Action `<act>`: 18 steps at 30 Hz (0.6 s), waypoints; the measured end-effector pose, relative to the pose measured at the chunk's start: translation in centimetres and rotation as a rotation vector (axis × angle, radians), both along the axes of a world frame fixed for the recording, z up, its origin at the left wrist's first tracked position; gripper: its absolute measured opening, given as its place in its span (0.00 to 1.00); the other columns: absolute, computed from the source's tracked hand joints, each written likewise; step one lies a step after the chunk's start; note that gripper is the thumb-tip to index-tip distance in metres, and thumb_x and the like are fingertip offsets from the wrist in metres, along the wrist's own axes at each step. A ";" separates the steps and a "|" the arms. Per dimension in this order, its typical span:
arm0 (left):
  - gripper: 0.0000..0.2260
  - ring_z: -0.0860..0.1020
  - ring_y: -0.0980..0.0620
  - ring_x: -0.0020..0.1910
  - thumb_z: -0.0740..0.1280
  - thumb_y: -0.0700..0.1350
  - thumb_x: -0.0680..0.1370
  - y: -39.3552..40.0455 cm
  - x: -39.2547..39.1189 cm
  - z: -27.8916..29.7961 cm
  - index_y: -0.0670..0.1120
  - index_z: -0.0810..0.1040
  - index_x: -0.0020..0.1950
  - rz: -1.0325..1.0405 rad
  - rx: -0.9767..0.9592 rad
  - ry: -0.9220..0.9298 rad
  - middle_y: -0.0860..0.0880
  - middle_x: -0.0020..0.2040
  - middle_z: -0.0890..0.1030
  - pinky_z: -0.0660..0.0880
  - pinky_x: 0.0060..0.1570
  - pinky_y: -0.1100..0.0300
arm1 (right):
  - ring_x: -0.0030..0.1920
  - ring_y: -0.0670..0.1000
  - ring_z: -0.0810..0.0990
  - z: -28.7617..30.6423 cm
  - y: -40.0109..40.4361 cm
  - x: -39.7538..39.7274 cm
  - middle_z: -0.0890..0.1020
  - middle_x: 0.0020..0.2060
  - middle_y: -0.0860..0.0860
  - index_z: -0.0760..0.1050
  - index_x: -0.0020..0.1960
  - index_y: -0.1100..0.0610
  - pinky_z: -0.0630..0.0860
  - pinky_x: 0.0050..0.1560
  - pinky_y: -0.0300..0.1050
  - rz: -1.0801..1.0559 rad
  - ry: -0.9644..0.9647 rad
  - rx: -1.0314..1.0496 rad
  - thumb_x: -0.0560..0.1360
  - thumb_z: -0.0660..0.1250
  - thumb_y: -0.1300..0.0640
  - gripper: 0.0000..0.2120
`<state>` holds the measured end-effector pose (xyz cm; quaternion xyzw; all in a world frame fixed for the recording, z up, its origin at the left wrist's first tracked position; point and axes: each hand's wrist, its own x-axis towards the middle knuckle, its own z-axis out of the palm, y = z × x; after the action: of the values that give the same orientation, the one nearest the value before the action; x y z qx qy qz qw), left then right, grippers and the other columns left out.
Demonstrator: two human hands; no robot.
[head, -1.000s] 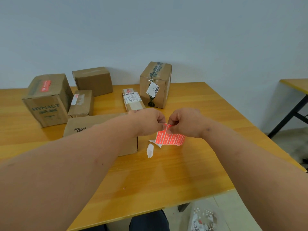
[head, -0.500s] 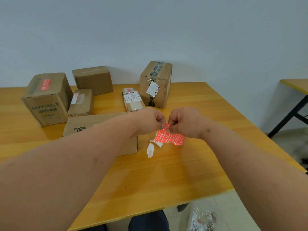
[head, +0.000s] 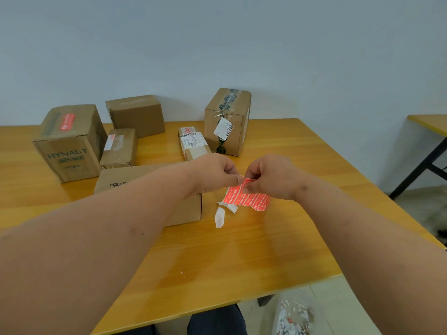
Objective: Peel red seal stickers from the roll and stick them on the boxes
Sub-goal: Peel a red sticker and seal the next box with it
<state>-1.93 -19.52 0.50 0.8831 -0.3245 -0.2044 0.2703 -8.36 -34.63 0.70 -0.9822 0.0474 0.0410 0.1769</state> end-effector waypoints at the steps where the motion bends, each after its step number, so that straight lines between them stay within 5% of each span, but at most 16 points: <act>1: 0.11 0.79 0.49 0.52 0.67 0.52 0.78 0.0 0.0 0.0 0.46 0.81 0.53 -0.007 0.017 -0.009 0.47 0.49 0.82 0.75 0.51 0.56 | 0.43 0.45 0.79 0.0 0.0 0.0 0.83 0.39 0.46 0.81 0.42 0.50 0.72 0.58 0.52 0.002 -0.005 0.003 0.72 0.73 0.50 0.04; 8: 0.12 0.74 0.52 0.41 0.64 0.54 0.80 -0.5 0.1 -0.4 0.48 0.79 0.44 -0.010 0.114 -0.131 0.52 0.38 0.77 0.72 0.54 0.48 | 0.38 0.44 0.76 0.1 0.0 0.0 0.80 0.34 0.45 0.78 0.38 0.51 0.67 0.49 0.47 0.014 0.013 -0.005 0.72 0.72 0.50 0.07; 14: 0.12 0.72 0.54 0.37 0.64 0.53 0.80 -0.6 0.1 -0.3 0.46 0.78 0.46 -0.019 0.089 -0.110 0.51 0.37 0.76 0.71 0.44 0.54 | 0.33 0.44 0.72 0.0 -0.2 0.0 0.74 0.29 0.45 0.73 0.32 0.52 0.63 0.47 0.45 0.018 0.002 -0.002 0.73 0.72 0.50 0.14; 18: 0.11 0.72 0.53 0.37 0.65 0.49 0.80 -0.7 0.2 -0.4 0.42 0.79 0.47 0.005 0.034 -0.071 0.49 0.38 0.76 0.69 0.38 0.59 | 0.36 0.44 0.74 0.1 -0.1 -0.1 0.79 0.34 0.47 0.78 0.39 0.54 0.64 0.48 0.45 0.015 -0.030 -0.002 0.72 0.72 0.49 0.09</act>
<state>-1.74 -20.23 0.09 0.8951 -0.3280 -0.1780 0.2441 -8.41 -34.76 0.77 -0.9832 0.0375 0.0275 0.1763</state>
